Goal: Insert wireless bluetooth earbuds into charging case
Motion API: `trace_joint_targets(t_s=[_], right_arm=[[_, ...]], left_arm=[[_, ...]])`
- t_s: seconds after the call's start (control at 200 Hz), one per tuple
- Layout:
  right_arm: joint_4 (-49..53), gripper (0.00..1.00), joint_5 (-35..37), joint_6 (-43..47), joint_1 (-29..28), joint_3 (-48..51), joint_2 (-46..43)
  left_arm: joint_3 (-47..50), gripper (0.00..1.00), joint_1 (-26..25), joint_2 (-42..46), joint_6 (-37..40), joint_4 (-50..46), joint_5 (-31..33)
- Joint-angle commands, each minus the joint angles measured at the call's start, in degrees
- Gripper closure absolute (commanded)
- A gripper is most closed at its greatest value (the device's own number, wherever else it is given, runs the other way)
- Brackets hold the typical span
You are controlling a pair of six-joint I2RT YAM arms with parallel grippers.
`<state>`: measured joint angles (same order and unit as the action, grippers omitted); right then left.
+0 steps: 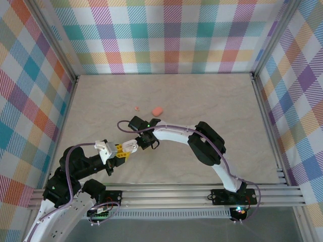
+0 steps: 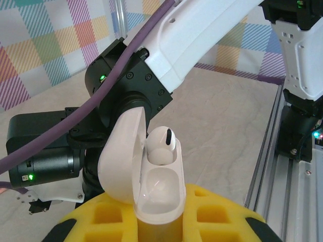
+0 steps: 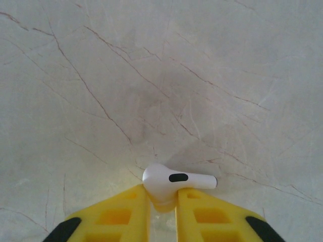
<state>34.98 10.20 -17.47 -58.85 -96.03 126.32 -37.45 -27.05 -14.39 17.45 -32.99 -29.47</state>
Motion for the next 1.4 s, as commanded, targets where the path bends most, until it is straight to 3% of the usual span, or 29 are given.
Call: trace_joint_targets(t_s=[0.0, 0.245, 0.63, 1.025, 1.195, 1.395], right_arm=[[0.0, 0.86, 0.9, 0.5, -0.1, 0.6, 0.3], [0.5, 0.98, -0.8, 3.6, 0.7, 3.3, -4.5], [3.5, 1.0, -29.8, 9.4, 12.5, 15.2, -21.8], [22.8, 1.0, -44.3, 17.8, 19.9, 13.1, -34.4], [27.2, 1.0, -48.8, 16.1, 21.5, 11.8, -40.4], [23.7, 1.0, -53.4, 7.0, 21.3, 11.4, -44.8]], left_arm=[[-1.8, 1.0, 0.5, 0.2, 0.7, -0.1, 0.2], [-1.4, 1.0, 0.5, 0.6, 1.2, 0.7, -0.3], [1.3, 1.0, 0.5, -3.5, 1.7, 8.7, -2.8], [5.9, 1.0, 0.5, -11.0, 1.7, 24.9, -6.3], [6.3, 1.0, 0.4, -15.2, 2.3, 30.9, -7.2], [6.9, 1.0, 0.4, -19.9, 2.5, 37.4, -7.7]])
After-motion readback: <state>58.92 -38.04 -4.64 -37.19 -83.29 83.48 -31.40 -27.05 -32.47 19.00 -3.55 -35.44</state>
